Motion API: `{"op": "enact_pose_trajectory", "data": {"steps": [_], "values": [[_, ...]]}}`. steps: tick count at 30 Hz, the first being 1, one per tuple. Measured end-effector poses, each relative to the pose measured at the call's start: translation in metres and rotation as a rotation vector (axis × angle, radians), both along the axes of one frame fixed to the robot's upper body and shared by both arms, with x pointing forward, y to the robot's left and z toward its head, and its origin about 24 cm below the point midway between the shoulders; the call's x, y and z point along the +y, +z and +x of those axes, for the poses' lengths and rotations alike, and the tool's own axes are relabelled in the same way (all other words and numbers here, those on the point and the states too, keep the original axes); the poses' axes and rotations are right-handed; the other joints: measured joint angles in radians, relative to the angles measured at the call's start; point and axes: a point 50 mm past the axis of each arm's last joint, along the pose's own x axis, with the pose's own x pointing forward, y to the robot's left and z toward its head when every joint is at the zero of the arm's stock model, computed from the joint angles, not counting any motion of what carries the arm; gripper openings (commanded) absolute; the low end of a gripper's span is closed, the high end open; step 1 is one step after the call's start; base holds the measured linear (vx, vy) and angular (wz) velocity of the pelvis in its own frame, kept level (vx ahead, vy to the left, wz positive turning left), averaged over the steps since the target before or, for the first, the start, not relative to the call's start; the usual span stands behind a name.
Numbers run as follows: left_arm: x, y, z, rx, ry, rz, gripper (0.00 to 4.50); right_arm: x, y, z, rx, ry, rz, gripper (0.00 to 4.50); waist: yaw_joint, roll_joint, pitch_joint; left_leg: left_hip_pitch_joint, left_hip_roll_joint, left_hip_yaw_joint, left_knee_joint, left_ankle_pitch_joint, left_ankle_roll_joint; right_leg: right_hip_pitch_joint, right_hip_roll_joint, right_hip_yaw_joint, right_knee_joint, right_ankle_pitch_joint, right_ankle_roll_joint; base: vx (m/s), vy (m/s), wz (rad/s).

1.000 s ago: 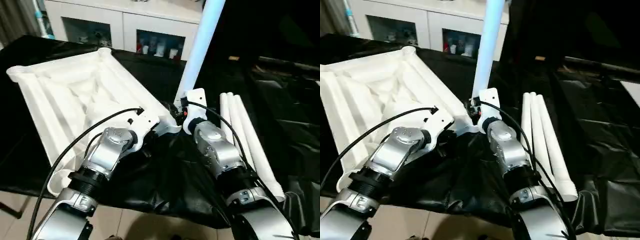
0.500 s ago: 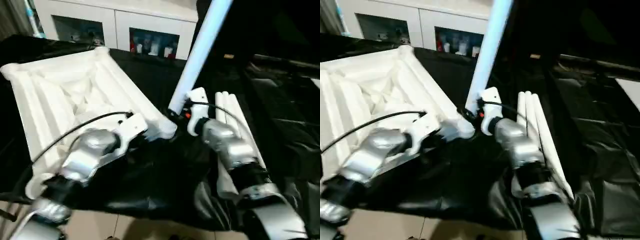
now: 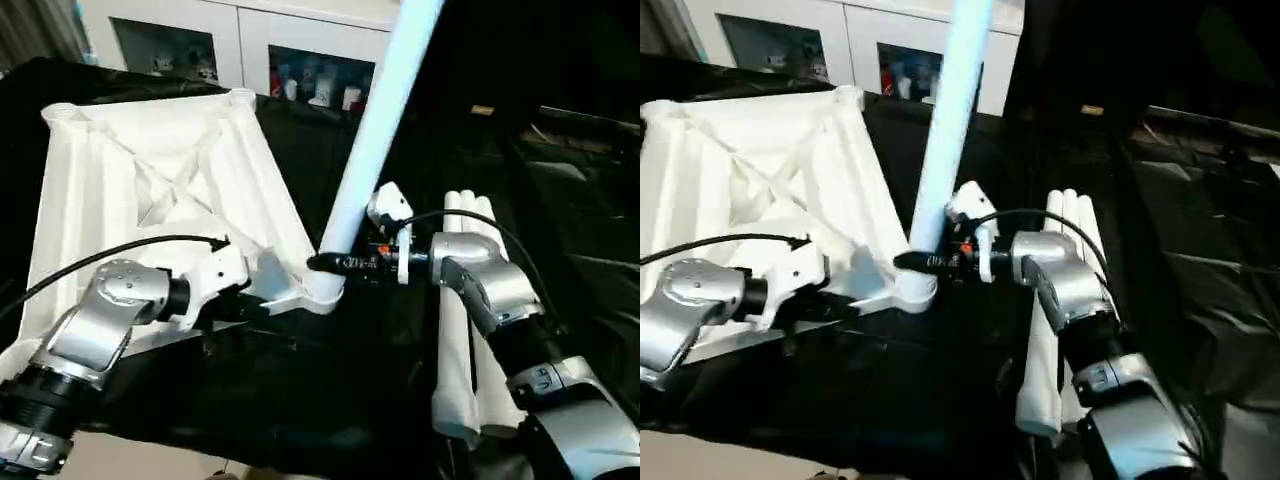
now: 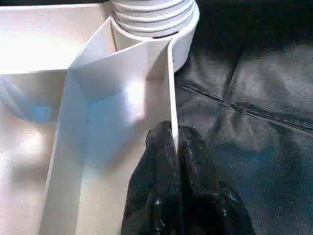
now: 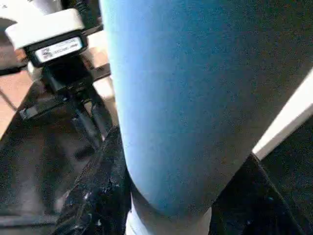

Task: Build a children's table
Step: Move to table

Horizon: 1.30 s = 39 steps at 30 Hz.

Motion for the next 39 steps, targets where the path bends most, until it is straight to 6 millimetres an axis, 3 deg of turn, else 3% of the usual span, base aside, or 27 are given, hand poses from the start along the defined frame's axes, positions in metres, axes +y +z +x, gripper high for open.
{"op": "enact_pose_trajectory", "data": {"steps": [6,23,27,32,39], "values": [[-0.001,-0.001,-0.001,0.008,-0.011,0.004,0.00,0.003,0.001,-0.006,-0.069,0.069,-0.071,1.86,0.000,-0.003,0.000,0.000,0.003,0.002,0.004,0.000,-0.012,0.004,0.000,0.000,0.001,0.001,0.001,0.000,0.000,0.00],[0.002,-0.004,-0.003,0.017,-0.005,0.013,0.00,0.007,-0.008,-0.013,-0.088,0.018,-0.047,1.86,-0.004,-0.008,-0.004,0.002,0.004,0.002,0.004,-0.001,-0.013,0.010,0.000,-0.001,0.001,0.000,0.002,0.000,0.000,0.00],[0.001,-0.009,0.003,-0.001,0.045,0.035,0.00,0.016,-0.016,-0.008,-0.073,-0.109,-0.026,1.86,-0.009,-0.007,-0.004,0.017,0.004,0.002,0.004,-0.001,-0.016,0.023,0.000,-0.001,0.001,-0.002,0.006,0.000,0.000,0.00],[-0.023,-0.018,0.021,-0.043,0.182,0.030,0.00,0.016,-0.024,0.005,-0.067,-0.371,-0.036,1.86,-0.012,-0.006,-0.003,0.022,0.003,0.000,0.004,-0.003,-0.020,0.021,-0.002,-0.002,-0.005,-0.011,0.019,-0.073,0.004,-0.01],[-0.081,-0.031,0.046,-0.024,0.377,-0.008,0.00,0.014,-0.034,0.020,-0.060,-0.749,-0.085,1.86,-0.007,0.007,-0.003,0.020,0.000,-0.005,0.003,-0.004,-0.019,0.037,-0.006,-0.013,-0.047,-0.011,0.020,-0.063,0.040,0.01]]}}
